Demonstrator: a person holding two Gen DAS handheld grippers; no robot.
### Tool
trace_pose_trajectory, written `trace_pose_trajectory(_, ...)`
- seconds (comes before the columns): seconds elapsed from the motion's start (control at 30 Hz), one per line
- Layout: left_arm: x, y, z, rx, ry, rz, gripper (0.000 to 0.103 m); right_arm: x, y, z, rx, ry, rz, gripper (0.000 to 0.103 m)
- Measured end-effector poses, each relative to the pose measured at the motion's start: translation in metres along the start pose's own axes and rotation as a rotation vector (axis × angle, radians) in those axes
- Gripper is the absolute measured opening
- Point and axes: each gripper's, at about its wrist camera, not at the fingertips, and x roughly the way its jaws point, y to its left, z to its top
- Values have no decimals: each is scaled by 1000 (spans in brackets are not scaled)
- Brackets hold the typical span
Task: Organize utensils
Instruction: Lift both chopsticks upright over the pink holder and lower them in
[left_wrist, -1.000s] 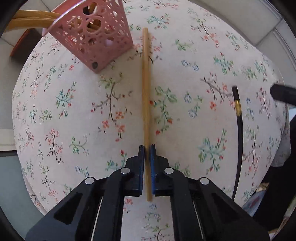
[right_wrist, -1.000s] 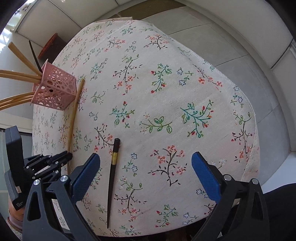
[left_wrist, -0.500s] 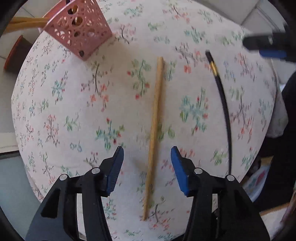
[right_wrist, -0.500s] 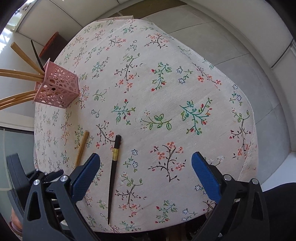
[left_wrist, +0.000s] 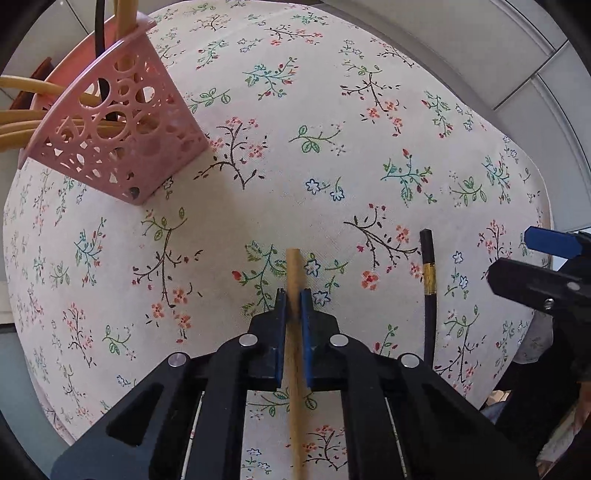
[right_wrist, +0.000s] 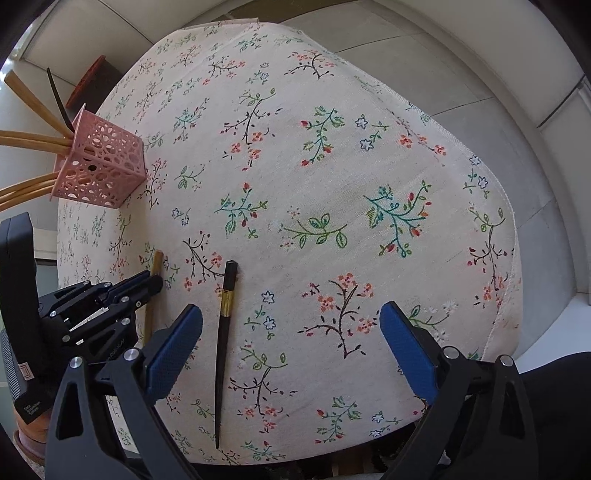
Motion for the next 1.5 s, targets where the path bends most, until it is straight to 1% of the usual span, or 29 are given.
trace_pose_trajectory(0.03, -2, 2, -3, -7, -5, -1, 7, 2, 3, 0, 1, 10, -6, 87)
trace_pose_trajectory(0.07, -5, 5, -6, -10, -13, 13, 7, 5, 7, 0, 3, 20, -13, 83)
trace_pose_trajectory(0.1, -11, 8, -18, -10, -24, 27, 7, 9, 11, 0, 6, 32, -17, 81)
trace_pose_trajectory(0.13, -19, 10, -22, -11, -41, 30, 7, 13, 14, 0, 10, 45, -20, 79)
trace_pose_trajectory(0.2, -39, 14, -33, -14, -87, 48, 7, 23, 23, 1, 19, 72, -32, 72)
trace_pose_trajectory(0.27, -60, 20, -39, -29, -138, 73, 7, 35, 31, 2, 32, 99, -55, 68)
trace_pose_trajectory(0.3, -69, 22, -43, -38, -161, 83, 7, 35, 36, 2, 34, 75, -76, 64)
trace_pose_trajectory(0.33, -78, 20, -47, -48, -183, 94, 7, 35, 42, 3, 23, 60, -87, 56)
trace_pose_trajectory(0.37, -88, 22, -52, -59, -206, 106, 7, 35, 47, 3, 6, 54, -92, 37)
trace_pose_trajectory(0.4, -98, 10, -56, -67, -225, 117, 7, 38, 50, 3, -4, 71, -67, 10)
trace_pose_trajectory(0.43, -108, 2, -59, -77, -247, 126, 7, 40, 49, 2, 11, 93, -47, 8)
trace_pose_trajectory(0.47, -119, -5, -60, -90, -270, 134, 7, 38, 48, 1, 21, 90, -38, 7)
trace_pose_trajectory(0.53, -127, -16, -59, -116, -316, 146, 7, 26, 47, -5, 1, 44, -4, 7)
trace_pose_trajectory(0.57, -136, -15, -64, -133, -342, 148, 7, 16, 48, -9, -14, 15, 21, 7)
trace_pose_trajectory(0.6, -134, -25, -60, -147, -366, 149, 7, 5, 49, -12, -36, -15, 50, 7)
trace_pose_trajectory(0.67, -150, -31, -69, -179, -422, 144, 7, -24, 54, -21, -101, -94, 84, 7)
trace_pose_trajectory(0.7, -147, -31, -70, -196, -450, 137, 6, -40, 56, -25, -138, -140, 95, 7)
trace_pose_trajectory(0.77, -163, -31, -78, -227, -499, 111, 6, -74, 63, -34, -209, -234, 125, 7)
trace_pose_trajectory(0.83, -178, -34, -85, -241, -532, 93, 6, -105, 68, -41, -272, -309, 141, 7)
trace_pose_trajectory(0.9, -190, -38, -88, -249, -560, 93, 6, -130, 73, -49, -320, -377, 142, 7)
trace_pose_trajectory(0.97, -202, -43, -90, -255, -587, 87, 6, -154, 74, -52, -347, -427, 147, 7)
trace_pose_trajectory(1.0, -208, -44, -90, -258, -599, 84, 6, -165, 75, -53, -356, -446, 153, 7)
trace_pose_trajectory(1.03, -215, -46, -90, -261, -616, 83, 6, -179, 68, -51, -364, -461, 162, 7)
trace_pose_trajectory(1.23, -263, -53, -74, -255, -695, 100, 6, -247, 78, -37, -380, -549, 212, 7)
trace_pose_trajectory(1.4, -302, -52, -59, -258, -766, 130, 6, -300, 94, -18, -394, -594, 288, 7)
trace_pose_trajectory(1.5, -322, -51, -48, -254, -803, 167, 6, -326, 105, -8, -413, -637, 316, 7)
